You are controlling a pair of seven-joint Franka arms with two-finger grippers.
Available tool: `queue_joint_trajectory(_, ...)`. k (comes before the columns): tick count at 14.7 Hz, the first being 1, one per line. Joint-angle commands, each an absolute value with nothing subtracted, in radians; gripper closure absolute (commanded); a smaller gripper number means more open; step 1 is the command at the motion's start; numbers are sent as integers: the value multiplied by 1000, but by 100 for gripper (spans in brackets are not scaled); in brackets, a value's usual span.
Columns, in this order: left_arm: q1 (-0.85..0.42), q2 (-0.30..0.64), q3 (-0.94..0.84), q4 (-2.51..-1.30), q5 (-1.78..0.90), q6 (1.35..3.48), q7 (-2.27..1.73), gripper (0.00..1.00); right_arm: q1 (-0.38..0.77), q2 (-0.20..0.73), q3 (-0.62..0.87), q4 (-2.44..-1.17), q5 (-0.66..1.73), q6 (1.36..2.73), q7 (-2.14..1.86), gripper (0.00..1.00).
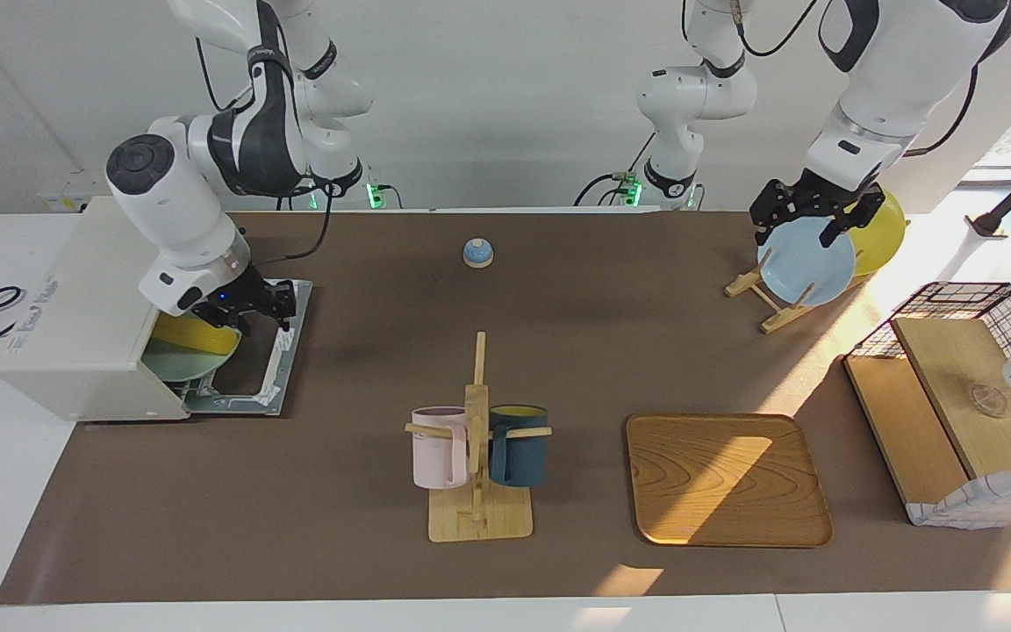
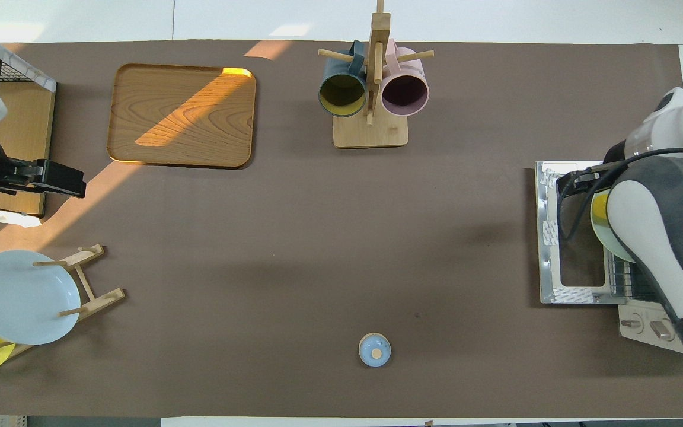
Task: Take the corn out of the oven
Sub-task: 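Insert the right gripper into the oven toward the green plate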
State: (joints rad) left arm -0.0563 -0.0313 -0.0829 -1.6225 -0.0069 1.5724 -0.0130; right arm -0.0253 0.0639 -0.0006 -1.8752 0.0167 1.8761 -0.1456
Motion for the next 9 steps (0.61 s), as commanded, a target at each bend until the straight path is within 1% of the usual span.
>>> queue_joint_trajectory(1, -43, -49, -89, -1631, -17, 1559, -14, 0, -61, 29, 9, -1942, 5, 1903, -149, 38)
queue_joint_trajectory(3, -43, -49, -89, -1631, -17, 1559, -14, 0, -63, 8, 9, -2009, 5, 1956, -147, 44)
queue_joint_trajectory(5, -43, -49, -89, -1631, -17, 1559, -14, 0, -67, -20, 9, -2107, 6, 2031, -150, 45)
queue_joint_trajectory(7, -43, -49, -89, -1631, -17, 1559, -14, 0, -67, -41, 8, -2157, 5, 2043, -153, 45)
queue_joint_trajectory(9, -43, -49, -89, -1631, -17, 1559, -14, 0, -74, -43, 6, -2166, -3, 2043, -176, 45)
